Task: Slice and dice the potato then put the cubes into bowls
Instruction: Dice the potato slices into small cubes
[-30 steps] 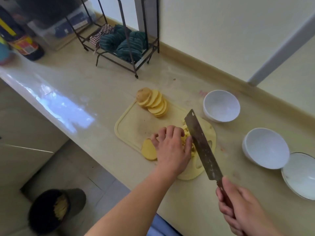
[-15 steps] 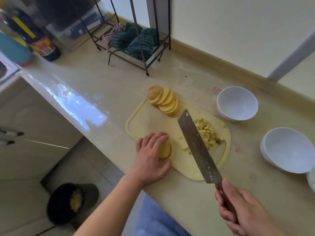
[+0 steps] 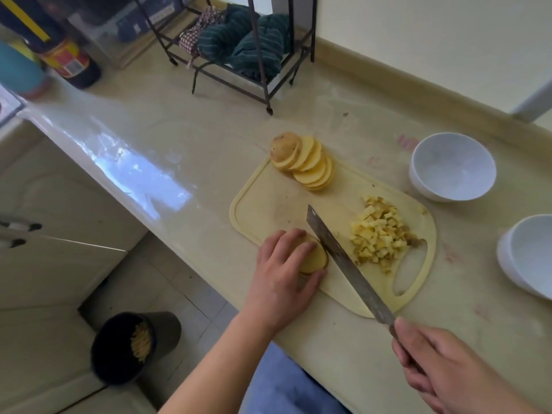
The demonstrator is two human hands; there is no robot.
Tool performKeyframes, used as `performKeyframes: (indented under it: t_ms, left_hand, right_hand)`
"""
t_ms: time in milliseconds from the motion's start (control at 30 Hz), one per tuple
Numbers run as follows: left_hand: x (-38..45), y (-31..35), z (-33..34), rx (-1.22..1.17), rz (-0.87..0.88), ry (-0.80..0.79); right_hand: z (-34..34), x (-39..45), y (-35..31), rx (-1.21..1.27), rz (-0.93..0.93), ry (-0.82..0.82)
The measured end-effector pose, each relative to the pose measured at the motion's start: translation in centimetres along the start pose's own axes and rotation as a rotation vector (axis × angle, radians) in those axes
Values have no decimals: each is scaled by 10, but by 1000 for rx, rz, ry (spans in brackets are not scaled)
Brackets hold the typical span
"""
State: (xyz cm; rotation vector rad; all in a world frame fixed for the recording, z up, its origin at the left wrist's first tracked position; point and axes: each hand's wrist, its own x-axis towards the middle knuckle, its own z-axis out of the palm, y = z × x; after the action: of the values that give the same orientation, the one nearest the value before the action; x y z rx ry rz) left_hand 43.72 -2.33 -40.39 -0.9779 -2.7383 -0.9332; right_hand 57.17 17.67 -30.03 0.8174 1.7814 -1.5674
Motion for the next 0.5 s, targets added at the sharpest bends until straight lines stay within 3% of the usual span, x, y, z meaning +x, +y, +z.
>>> performKeyframes:
  t_ms: [167,333,500]
  left_hand:
    - [-1,0,0,23,33,6]
    - [-2,-3,1,14,237,57]
    - [1,-7,0,-20,248,16]
  right_hand:
    - [-3,2,1,-19,-11,24]
    - [-4,-1,-1,-107,-57,60]
    - [-6,-4,-1,-258,-112,119]
